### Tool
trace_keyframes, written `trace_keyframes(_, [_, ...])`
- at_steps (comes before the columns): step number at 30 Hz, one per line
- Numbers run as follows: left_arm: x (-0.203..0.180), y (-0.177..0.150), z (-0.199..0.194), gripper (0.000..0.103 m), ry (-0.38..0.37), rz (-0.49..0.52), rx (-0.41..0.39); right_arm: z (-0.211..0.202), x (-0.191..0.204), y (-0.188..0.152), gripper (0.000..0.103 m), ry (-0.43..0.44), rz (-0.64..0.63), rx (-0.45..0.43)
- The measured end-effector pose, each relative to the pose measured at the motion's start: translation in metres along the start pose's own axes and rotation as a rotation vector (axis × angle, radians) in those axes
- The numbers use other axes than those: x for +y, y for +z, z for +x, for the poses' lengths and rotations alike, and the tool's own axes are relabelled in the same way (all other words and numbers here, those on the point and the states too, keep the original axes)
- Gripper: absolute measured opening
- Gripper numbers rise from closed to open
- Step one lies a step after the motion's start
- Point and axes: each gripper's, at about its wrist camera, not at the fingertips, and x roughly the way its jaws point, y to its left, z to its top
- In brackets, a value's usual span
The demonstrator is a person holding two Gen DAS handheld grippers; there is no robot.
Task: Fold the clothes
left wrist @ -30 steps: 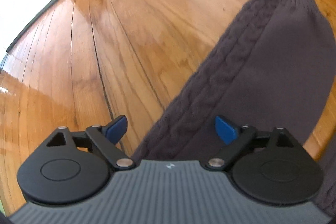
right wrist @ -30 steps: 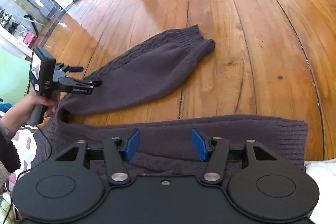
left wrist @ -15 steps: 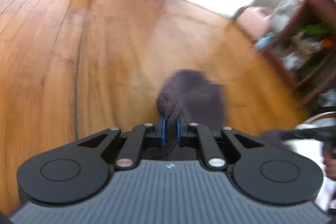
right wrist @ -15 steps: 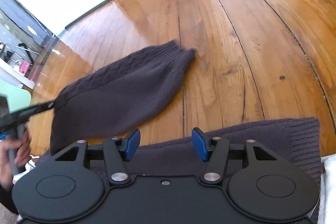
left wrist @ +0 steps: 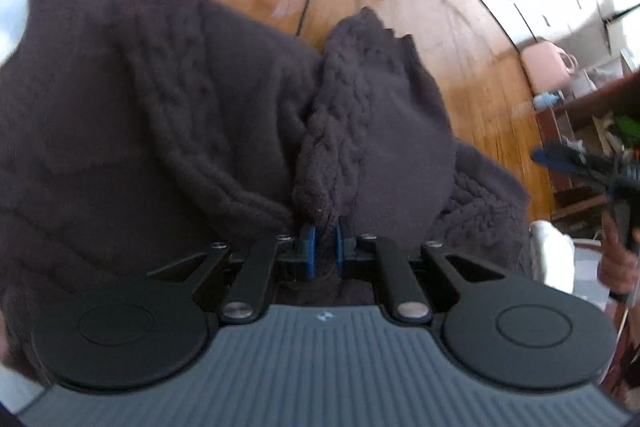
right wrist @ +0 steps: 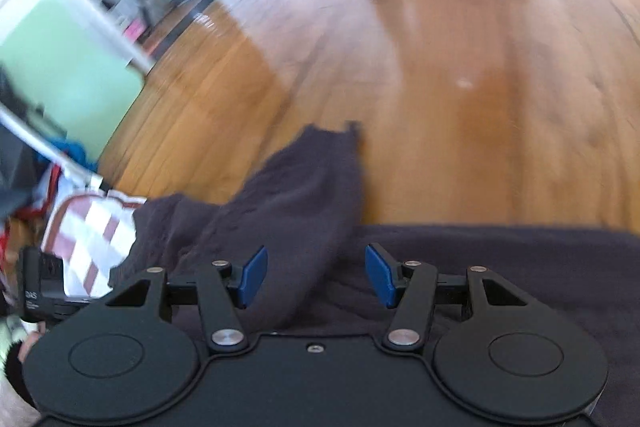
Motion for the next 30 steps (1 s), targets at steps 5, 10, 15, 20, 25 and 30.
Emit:
trace_keyframes(5, [-0.001,0.001,-0.004,0.009,-0.064,0.082,0.021,0.079,0.058,0.021,0.07,0.052,0.026,0.081])
trace_keyframes(10, [0.022,-0.004,0.003,0.009,-0.149,0.029,0.086,0.167,0.087,0.031,0.081,-0.016,0.166,0.259])
trace_keyframes(15, [0.044,-0.001,-0.01,0.009,-0.176,-0.036,0.059,0.19,0.139,0.017,0.036,-0.298,-0.133,0.194])
trace_keyframes(20, [0.048,-0.002,-0.027,0.006,-0.087,-0.021,0.033,0.123,0.157,0.002,0.013,-0.412,-0.131,-0.092])
trace_keyframes(25, [0.046,-0.005,-0.04,0.007,-0.025,0.0,0.005,0.015,0.166,-0.043,0.013,-0.507,-0.073,-0.295])
trace_keyframes(30, [0.048,-0.003,-0.053,0.006,0.057,0.001,-0.035,-0.039,0.124,-0.158,0.013,-0.552,0.244,-0.108])
